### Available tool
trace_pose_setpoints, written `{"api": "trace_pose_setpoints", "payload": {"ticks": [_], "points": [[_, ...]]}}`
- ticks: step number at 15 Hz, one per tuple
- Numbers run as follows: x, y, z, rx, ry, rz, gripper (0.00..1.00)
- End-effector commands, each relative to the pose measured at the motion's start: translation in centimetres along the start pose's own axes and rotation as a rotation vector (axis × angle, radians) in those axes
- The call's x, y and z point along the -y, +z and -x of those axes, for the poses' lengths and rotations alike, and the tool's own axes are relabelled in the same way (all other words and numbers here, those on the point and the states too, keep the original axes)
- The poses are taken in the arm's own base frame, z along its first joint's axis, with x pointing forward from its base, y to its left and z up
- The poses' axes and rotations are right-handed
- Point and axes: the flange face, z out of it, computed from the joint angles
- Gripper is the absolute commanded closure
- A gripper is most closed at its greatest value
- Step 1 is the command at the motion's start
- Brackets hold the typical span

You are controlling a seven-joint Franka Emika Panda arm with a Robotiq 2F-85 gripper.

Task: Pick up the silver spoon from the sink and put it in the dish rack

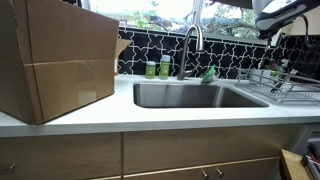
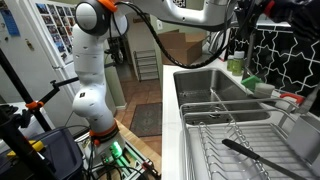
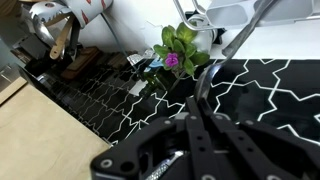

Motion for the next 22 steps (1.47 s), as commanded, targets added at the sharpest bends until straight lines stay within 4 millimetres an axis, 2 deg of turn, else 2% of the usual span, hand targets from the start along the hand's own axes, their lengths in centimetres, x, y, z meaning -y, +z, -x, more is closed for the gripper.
{"api": "trace_pose_setpoints", "payload": {"ticks": [1, 13, 22], "points": [[-0.5, 1.8, -1.2, 0.014, 0.024, 0.007, 0.96], [2.1, 4.5, -2.1, 0.052, 0.045, 0.006, 0.96], [6.6, 6.2, -0.5, 0.08, -0.004, 0.026, 0.95]]}}
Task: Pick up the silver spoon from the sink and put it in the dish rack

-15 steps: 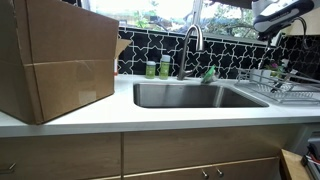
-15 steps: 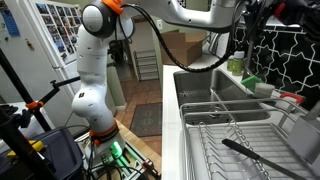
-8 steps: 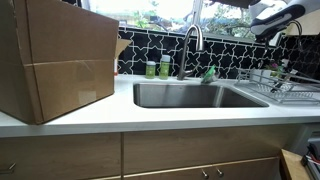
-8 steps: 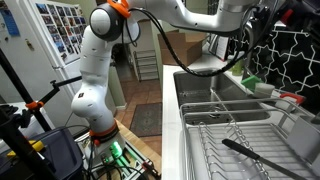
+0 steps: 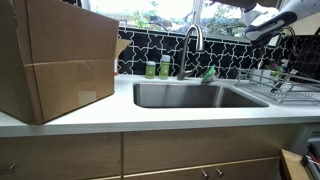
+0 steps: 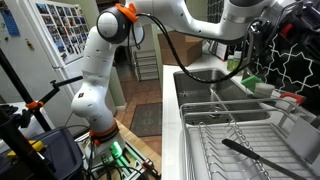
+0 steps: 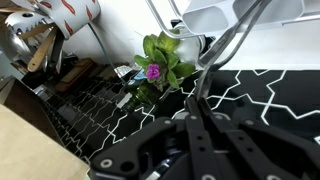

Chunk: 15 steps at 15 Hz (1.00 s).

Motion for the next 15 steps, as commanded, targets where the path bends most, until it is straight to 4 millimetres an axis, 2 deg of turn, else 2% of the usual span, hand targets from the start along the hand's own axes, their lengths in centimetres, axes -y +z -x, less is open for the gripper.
{"api": "trace_pose_setpoints", "payload": {"ticks": [1, 7, 8, 9, 15], "points": [[1.7, 1.2, 0.4, 0.026, -0.017, 0.013, 0.95], [2.9, 2.0, 1.0, 0.042, -0.04, 0.033, 0.91], [2.9, 1.8, 1.0, 0.042, -0.034, 0.035, 0.68], [2.8, 1.7, 0.9, 0.035, -0.035, 0.032, 0.67], [0.4, -0.9, -0.1, 0.026, 0.011, 0.012, 0.22]]}}
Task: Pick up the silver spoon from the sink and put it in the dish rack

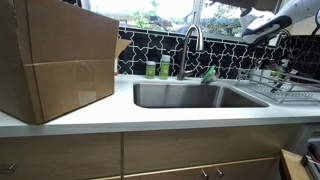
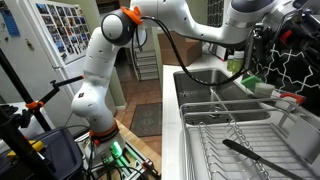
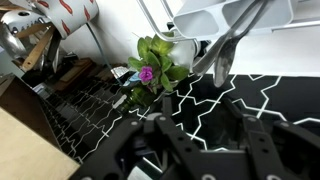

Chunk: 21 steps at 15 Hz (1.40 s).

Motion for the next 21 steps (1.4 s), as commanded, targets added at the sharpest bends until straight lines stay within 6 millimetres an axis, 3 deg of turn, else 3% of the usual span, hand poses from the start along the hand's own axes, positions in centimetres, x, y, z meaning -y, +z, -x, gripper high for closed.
{"api": "trace_pose_setpoints", "payload": {"ticks": [1, 3, 8, 11, 16, 19, 20, 21], "points": [[-2.3, -2.1, -0.3, 0.03, 0.051, 0.004, 0.16], [-4.3, -4.0, -0.2, 0.084, 0.161, 0.076, 0.01], [-8.8, -9.6, 1.1, 0.226, 0.334, 0.175, 0.0], [-10.8, -12.4, 0.6, 0.178, 0.357, 0.114, 0.0], [-12.5, -17.0, 0.2, 0.073, 0.386, -0.1, 0.0], [-12.8, -19.9, 1.1, 0.054, 0.396, -0.165, 0.0], [-12.7, -18.8, -0.3, 0.041, 0.382, -0.098, 0.0], [-12.8, -19.7, -0.1, 0.038, 0.384, -0.117, 0.0]]}}
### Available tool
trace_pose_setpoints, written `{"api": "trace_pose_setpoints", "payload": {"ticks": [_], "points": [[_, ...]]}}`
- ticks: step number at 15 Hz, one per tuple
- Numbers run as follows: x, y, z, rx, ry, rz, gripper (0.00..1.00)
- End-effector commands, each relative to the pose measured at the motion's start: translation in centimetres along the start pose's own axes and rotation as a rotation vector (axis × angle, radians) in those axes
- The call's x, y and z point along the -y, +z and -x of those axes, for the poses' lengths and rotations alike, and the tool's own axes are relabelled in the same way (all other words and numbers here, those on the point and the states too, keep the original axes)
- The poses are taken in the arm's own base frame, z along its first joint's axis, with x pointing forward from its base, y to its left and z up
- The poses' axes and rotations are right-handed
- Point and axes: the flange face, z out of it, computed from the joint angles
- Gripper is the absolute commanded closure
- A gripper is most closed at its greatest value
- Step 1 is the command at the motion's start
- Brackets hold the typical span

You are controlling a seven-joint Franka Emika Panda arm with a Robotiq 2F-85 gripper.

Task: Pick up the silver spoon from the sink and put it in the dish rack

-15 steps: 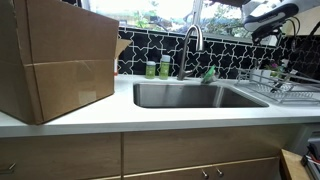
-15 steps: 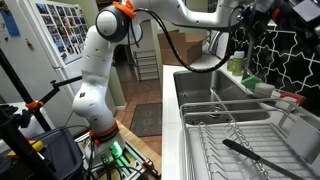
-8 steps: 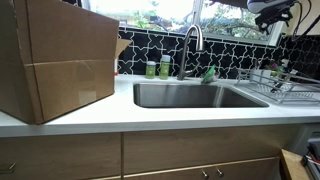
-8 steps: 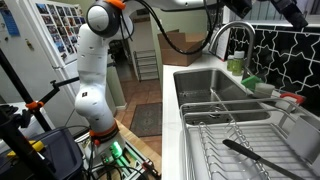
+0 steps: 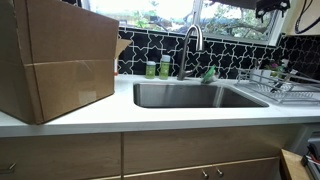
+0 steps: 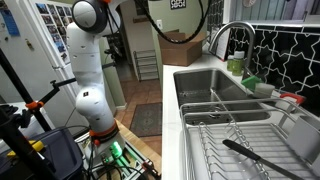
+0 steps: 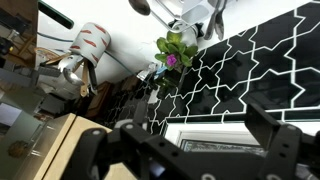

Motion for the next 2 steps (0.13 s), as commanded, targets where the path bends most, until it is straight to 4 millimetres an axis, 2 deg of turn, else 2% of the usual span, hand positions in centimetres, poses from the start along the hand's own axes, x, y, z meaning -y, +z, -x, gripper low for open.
{"api": "trace_pose_setpoints", "payload": {"ticks": [1, 2], "points": [[-0.06, -0.53, 0.18, 0.0, 0.001, -0.012, 0.0], [-0.13, -0.75, 0.33, 0.001, 0.002, -0.018, 0.0]]}}
